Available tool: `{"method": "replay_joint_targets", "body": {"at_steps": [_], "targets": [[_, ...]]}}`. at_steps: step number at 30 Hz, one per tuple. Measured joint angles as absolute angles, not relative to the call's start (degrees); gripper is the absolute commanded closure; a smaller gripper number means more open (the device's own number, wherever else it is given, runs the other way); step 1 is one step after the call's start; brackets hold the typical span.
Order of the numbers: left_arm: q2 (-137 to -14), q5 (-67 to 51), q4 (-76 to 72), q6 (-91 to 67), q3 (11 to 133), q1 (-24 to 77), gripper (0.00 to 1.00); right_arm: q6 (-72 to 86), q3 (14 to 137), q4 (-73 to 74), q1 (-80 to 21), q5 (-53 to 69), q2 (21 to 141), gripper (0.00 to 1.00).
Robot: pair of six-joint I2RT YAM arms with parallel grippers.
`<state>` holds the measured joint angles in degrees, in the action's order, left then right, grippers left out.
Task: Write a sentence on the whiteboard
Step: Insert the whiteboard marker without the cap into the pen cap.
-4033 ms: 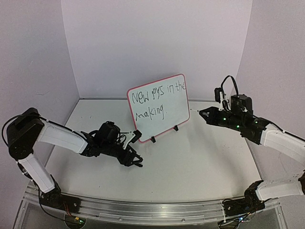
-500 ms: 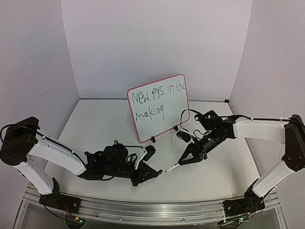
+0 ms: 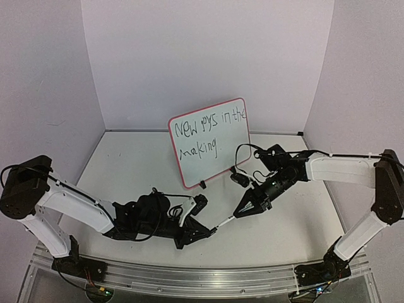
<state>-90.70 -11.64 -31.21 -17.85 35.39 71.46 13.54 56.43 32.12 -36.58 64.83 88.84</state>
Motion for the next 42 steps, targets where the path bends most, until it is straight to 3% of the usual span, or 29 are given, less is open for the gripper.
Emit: {"method": "replay_joint_targets", "body": {"at_steps": [42], "targets": [[-89.90,-9.30,-32.32,-17.85,34.09,72.93,1.00,13.65,56.62,32.52,-37.69,63.48,89.15,1.00]]}}
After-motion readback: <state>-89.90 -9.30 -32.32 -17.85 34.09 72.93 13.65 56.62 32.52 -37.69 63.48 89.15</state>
